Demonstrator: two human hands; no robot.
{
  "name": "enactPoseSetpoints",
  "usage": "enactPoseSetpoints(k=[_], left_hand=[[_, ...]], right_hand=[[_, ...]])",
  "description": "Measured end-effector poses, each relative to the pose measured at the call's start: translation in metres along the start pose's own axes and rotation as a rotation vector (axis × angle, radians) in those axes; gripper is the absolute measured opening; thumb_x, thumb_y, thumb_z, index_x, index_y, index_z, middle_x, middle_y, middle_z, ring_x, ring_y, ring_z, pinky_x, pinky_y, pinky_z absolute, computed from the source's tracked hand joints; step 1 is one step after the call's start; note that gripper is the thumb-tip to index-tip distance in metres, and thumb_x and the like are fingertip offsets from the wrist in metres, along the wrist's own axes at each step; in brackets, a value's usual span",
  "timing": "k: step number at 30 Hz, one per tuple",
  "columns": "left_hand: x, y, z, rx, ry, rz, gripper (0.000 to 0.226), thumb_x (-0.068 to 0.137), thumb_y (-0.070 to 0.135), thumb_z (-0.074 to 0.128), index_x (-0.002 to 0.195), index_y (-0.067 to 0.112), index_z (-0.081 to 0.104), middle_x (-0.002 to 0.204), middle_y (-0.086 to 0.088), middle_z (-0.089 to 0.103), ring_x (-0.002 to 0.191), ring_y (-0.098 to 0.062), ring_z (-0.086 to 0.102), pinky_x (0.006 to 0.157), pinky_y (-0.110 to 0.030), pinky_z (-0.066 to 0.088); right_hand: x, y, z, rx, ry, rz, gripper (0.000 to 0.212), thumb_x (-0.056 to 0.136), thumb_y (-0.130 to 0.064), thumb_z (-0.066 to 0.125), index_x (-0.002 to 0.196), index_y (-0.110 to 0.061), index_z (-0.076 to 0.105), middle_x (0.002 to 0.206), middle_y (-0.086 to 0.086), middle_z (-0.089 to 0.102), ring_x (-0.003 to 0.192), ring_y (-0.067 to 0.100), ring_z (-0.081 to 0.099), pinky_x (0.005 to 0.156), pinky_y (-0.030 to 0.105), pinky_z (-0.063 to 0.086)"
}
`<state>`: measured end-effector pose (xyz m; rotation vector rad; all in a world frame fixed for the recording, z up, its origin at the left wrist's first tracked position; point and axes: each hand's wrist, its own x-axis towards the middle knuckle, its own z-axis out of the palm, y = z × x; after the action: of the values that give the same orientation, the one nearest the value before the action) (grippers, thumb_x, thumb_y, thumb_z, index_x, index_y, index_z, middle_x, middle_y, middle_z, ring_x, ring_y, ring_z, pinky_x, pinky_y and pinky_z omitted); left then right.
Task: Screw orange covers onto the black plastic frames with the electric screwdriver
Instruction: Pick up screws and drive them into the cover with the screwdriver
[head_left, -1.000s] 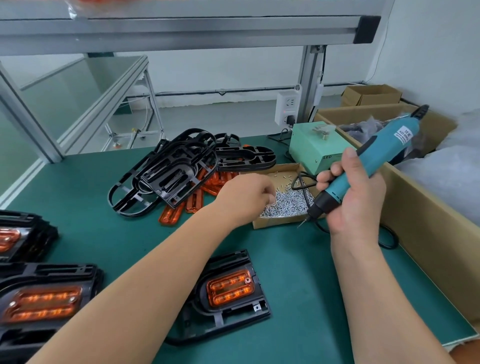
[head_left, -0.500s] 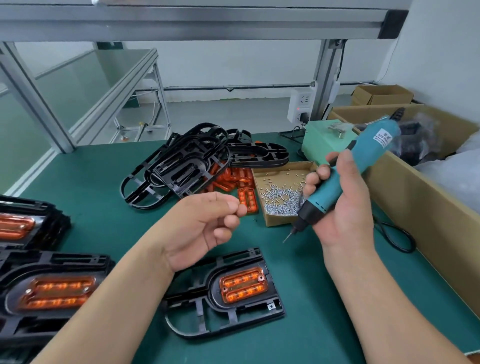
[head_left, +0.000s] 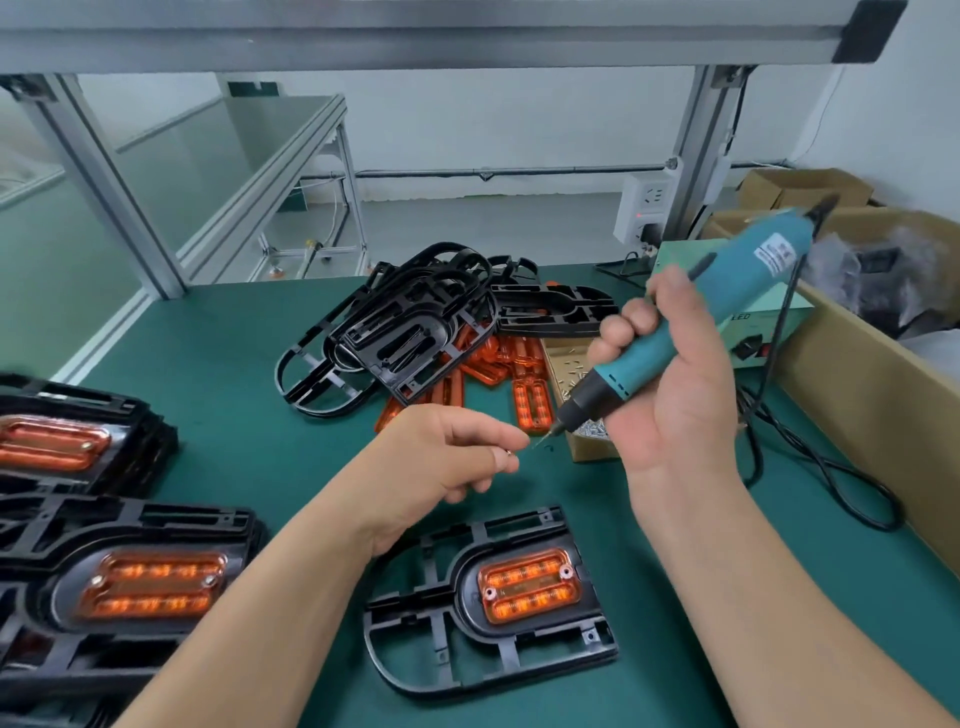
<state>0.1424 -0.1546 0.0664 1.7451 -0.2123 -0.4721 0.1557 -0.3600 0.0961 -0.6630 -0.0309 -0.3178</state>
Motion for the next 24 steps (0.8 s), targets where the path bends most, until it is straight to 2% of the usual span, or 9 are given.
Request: enactPoseSetpoints(k=[3,8,24], left_hand=[[-0.0004,-0.0012,0.0016,0.071,-0.039,0.034,0.018,0.088,0.023,0.080,0.101,0.036,0.078,0.097,-0.009,0.078,0.072,-0.007,0.062,0.058,-0.017,0.046],[-0.0029,-0.0004,0.0061,0.114,-0.081,0.103,0.017,0.091,0.023,0.080,0.099,0.038,0.076,0.097,0.004,0.081,0.077,0.004,0.068,0.063,-0.005,0.046],[-0.0029,-0.0010,0.0063,0.054,-0.088,0.114,0.018,0.086,0.029,0.082,0.103,0.033,0.078,0.100,0.001,0.080,0.079,-0.002,0.064,0.062,-0.016,0.045]], right_hand=[[-0.0043,0.0013,-0.0093,0.041,0.025,0.008,0.014,0.101,-0.025,0.069,0.094,-0.015,0.062,0.072,-0.003,0.051,0.060,0.012,0.052,0.059,0.023,0.047],[-0.0057,-0.0035,-0.0109,0.076,0.033,-0.026,0.016,0.101,-0.025,0.068,0.090,-0.015,0.062,0.069,-0.004,0.049,0.058,0.012,0.049,0.056,0.024,0.046],[-0.0110,0.0023,-0.0091,0.067,-0.034,0.006,0.017,0.102,-0.026,0.066,0.091,-0.015,0.061,0.069,-0.004,0.048,0.057,0.011,0.049,0.056,0.024,0.044]])
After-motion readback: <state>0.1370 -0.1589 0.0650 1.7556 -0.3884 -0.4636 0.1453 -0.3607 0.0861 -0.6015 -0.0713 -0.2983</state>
